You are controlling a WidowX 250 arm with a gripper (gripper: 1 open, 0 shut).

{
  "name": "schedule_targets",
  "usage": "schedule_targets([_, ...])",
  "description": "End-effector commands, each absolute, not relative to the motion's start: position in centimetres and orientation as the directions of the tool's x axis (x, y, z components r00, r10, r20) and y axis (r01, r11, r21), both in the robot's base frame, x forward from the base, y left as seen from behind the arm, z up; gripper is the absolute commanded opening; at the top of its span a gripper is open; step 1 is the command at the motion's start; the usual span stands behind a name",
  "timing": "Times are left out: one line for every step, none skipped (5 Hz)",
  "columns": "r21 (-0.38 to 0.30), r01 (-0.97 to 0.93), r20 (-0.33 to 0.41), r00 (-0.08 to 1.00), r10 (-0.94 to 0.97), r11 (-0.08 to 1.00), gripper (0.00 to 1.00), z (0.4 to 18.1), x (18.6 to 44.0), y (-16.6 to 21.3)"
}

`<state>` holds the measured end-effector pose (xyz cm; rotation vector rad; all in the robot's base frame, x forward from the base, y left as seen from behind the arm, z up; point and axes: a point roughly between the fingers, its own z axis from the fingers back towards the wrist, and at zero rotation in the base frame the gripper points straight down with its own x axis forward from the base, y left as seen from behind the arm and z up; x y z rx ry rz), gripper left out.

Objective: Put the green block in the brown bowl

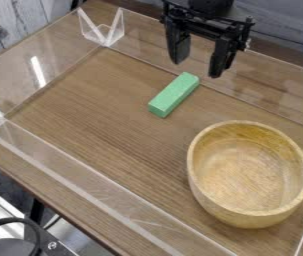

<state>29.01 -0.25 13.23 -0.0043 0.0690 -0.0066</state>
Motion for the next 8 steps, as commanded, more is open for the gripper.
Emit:
schedule_targets([0.004,0.052,-0.088,0.995,-0.052,0.999,1.0,12.1,29.1,0.4])
schedule_targets([0.014,0.091,-0.115,0.989,-0.089,0.996,1.0,10.2,28.9,1.1])
schedule_targets([0.013,0.156,-0.113,0.982,-0.154,0.988,1.0,8.8,29.0,1.8])
schedule_targets([0.009,0.21,-0.101,0.973,-0.208,0.978,1.0,8.0,29.6,2.5])
schedule_targets([0.01,0.239,-0.089,0.967,-0.237,0.971,1.0,7.4,30.2,3.0])
schedule_targets([0.01,0.253,-0.074,0.965,-0.252,0.967,1.0,6.8,30.8,3.3])
schedule_targets([0.012,0.258,-0.064,0.964,-0.257,0.966,1.0,6.3,31.1,3.5])
schedule_targets([0.009,0.255,-0.062,0.965,-0.254,0.967,1.0,5.8,31.4,3.6])
